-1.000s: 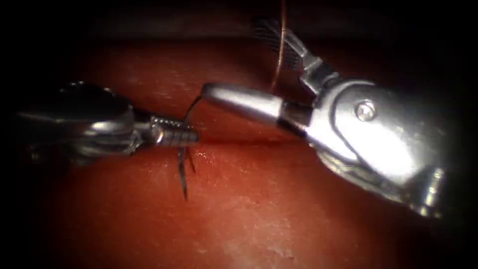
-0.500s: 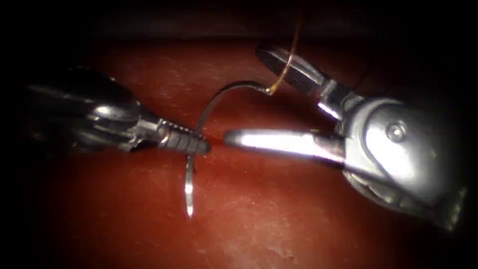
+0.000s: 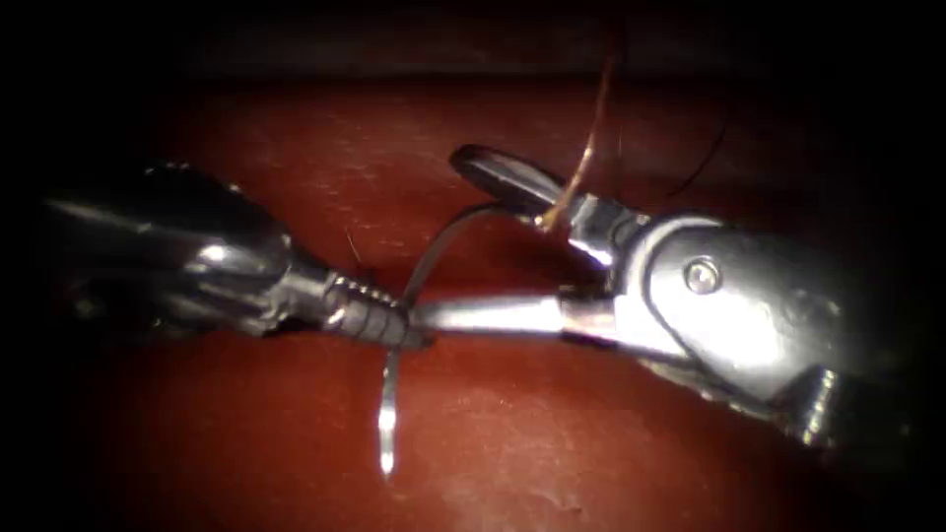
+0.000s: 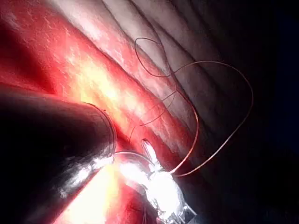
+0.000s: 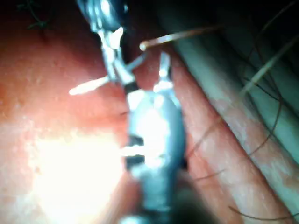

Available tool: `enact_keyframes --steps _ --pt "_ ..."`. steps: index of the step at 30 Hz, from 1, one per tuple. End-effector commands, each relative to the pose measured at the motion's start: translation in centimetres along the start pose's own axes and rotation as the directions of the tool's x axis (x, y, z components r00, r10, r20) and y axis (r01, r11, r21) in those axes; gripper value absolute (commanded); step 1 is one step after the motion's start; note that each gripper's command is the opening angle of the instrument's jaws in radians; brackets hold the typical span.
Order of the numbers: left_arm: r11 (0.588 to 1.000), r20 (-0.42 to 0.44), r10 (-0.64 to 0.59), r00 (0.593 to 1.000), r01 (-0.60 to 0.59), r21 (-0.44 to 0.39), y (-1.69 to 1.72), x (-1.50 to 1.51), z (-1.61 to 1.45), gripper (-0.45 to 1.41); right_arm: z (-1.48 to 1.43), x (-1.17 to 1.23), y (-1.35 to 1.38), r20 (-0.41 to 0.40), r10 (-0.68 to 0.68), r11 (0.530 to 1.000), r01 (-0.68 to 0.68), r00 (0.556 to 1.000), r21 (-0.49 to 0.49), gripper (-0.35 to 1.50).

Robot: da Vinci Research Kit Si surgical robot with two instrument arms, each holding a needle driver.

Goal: Wound Closure

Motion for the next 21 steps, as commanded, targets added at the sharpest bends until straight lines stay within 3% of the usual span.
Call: enact_keyframes --steps 1,2,7,17,19,21 --pt "1.0 -0.003 -0.001 1.0 0.001 -0.022 -0.04 0.04 0.05 -0.35 0.07 -0.05 0.0 -0.019 0.008 1.0 -0.008 1.0 0.017 0.61" --pt "0.998 -0.009 -0.013 1.0 0.012 -0.067 -0.04 0.05 0.04 -0.35 0.04 -0.05 0.01 -0.056 0.035 0.999 -0.032 0.998 0.044 0.44" --pt "0.992 -0.008 -0.013 1.0 0.012 -0.124 -0.04 0.05 0.05 -0.35 0.04 -0.05 0.08 -0.167 0.116 0.993 -0.108 0.979 0.053 0.42" --pt "0.988 0.009 -0.005 1.0 0.007 -0.152 -0.02 0.03 0.07 -0.35 0.09 -0.04 0.07 -0.165 0.118 0.993 -0.119 0.979 0.006 0.41" --pt "0.988 0.009 -0.005 1.0 0.006 -0.152 -0.02 0.03 0.07 -0.35 0.08 -0.05 0.07 -0.165 0.119 0.993 -0.118 0.979 0.015 -0.3" --pt "0.989 0.007 -0.005 1.0 0.006 -0.151 -0.02 0.03 0.07 -0.35 0.06 -0.05 0.08 -0.168 0.119 0.993 -0.119 0.979 0.009 -0.35"
